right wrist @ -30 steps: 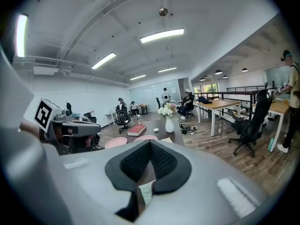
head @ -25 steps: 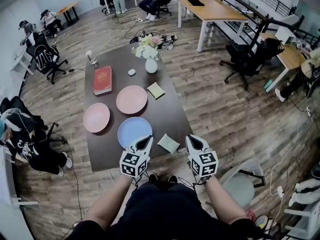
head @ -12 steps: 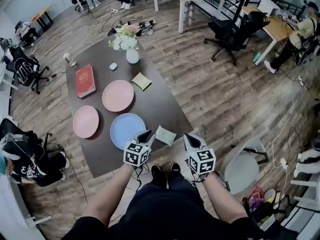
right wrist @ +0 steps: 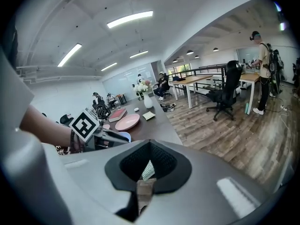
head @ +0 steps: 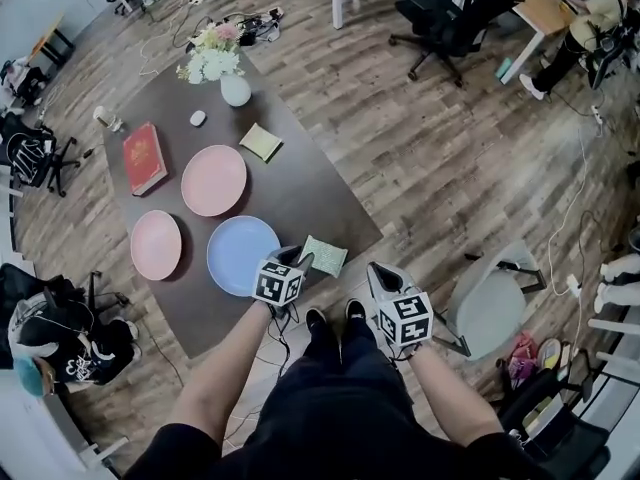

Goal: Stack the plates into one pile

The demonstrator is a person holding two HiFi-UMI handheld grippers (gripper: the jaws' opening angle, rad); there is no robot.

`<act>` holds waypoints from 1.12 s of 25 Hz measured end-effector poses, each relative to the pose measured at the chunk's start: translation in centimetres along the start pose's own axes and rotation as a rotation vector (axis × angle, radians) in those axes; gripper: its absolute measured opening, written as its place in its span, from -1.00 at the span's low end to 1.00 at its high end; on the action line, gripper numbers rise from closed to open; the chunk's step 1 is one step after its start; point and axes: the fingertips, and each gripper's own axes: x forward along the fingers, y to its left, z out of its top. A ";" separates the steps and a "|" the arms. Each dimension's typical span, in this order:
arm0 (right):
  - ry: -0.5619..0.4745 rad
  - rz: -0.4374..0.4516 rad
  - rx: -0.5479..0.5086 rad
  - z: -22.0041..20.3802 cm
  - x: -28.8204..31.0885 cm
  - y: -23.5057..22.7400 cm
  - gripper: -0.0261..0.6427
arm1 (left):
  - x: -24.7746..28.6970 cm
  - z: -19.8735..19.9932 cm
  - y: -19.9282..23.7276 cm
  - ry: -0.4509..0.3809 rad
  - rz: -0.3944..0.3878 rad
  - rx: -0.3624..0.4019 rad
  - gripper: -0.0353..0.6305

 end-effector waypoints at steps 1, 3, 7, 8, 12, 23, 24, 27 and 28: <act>0.006 -0.003 0.001 -0.3 0.1 -0.2 -0.90 | 0.6 -0.3 0.2 0.015 -0.005 -0.004 -0.55; 0.016 -0.012 0.003 -1.0 0.2 -0.7 -0.90 | 1.8 -0.9 0.6 0.044 -0.012 -0.009 -0.55; 0.033 -0.025 0.028 -2.3 0.5 -1.6 -0.90 | 3.9 -2.0 1.4 0.101 -0.024 -0.021 -0.50; 0.038 -0.028 0.034 -2.7 0.6 -1.8 -0.90 | 4.4 -2.2 1.5 0.115 -0.026 -0.023 -0.50; 0.060 -0.041 0.052 -4.2 1.1 -2.3 -0.90 | 6.4 -3.3 2.4 0.177 -0.024 -0.030 -0.42; 0.075 -0.052 0.073 -5.7 1.0 -2.8 -0.90 | 9.1 -5.0 3.1 0.294 0.006 -0.021 -0.27; 0.076 -0.053 0.074 -5.7 1.0 -2.8 -0.90 | 9.2 -5.1 3.2 0.301 0.011 -0.020 -0.27; 0.078 -0.056 0.079 -6.0 0.9 -3.0 -0.90 | 9.4 -5.4 3.7 0.320 0.033 -0.027 -0.27; 0.079 -0.057 0.080 -6.1 0.9 -3.1 -0.90 | 9.5 -5.4 3.8 0.321 0.040 -0.033 -0.21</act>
